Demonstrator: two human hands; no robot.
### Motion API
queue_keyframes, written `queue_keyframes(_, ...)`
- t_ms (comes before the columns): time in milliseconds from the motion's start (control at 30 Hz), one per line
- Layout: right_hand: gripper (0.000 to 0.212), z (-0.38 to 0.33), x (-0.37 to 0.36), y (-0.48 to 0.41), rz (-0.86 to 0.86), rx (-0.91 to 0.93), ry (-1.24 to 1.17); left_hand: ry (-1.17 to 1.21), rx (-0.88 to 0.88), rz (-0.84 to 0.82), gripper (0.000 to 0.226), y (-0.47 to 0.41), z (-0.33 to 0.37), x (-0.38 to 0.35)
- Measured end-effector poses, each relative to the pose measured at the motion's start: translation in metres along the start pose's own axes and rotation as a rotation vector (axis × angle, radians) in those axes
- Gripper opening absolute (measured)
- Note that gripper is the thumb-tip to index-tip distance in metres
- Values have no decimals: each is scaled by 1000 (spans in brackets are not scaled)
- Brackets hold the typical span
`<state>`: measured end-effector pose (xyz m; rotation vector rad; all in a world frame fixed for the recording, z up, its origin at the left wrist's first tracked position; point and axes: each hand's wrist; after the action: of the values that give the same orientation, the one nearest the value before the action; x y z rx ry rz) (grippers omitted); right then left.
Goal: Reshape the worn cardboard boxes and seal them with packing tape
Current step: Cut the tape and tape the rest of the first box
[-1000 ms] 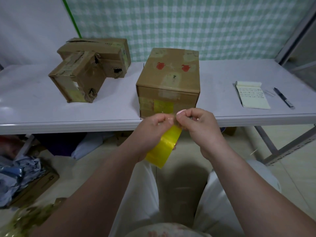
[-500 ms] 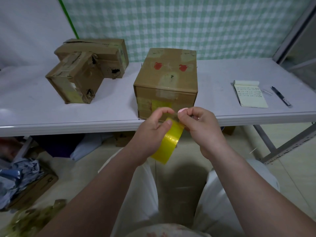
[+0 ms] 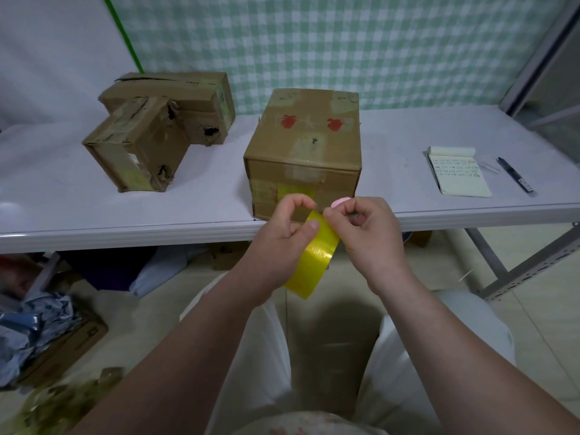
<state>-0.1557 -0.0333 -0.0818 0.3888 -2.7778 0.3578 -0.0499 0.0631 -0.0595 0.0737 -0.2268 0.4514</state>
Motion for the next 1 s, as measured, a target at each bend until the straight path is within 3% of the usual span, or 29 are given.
queue_keyframes(167, 25, 4, 8, -4, 73, -59, 60, 9, -12, 1, 16, 0, -2, -3)
queue_keyframes(267, 22, 9, 13, -5, 127, -145, 3, 69, 0, -15, 18, 0, 0, -8)
queue_keyframes(333, 37, 8, 14, -2, 162, -241, -60, 107, 2, -6, 17, -2, 2, -12)
queue_keyframes(433, 54, 2, 18, 1, 58, -430, -226, 133, 7, -2, 18, -7, 6, -19)
queue_keyframes(533, 59, -3, 24, 2, -96, -462, -371, 117, 10, -32, 22, -13, 9, -28)
queue_keyframes(667, 29, -2, 32, -2, 39, -445, -442, -156, -70, -55, 35, -20, 19, -33)
queue_keyframes(767, 34, -1, 47, -15, 231, -407, -367, -335, -161, 43, 25, -25, 32, -33)
queue_keyframes(867, 29, 3, 64, -40, 342, -310, -215, -525, -359, 290, 11, -32, 41, -26)
queue_keyframes(1000, 30, 12, 71, -85, 343, -153, 202, -752, -480, 503, 25, -54, 39, -16)
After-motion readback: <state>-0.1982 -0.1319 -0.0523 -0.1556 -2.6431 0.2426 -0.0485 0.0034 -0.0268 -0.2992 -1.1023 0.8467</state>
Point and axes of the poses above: each hand's wrist, its own y-axis away from the middle knuckle, its own x-axis out of the back of the hand, z = x × y, and after that the axes turned 4 degrees about z, right-handed
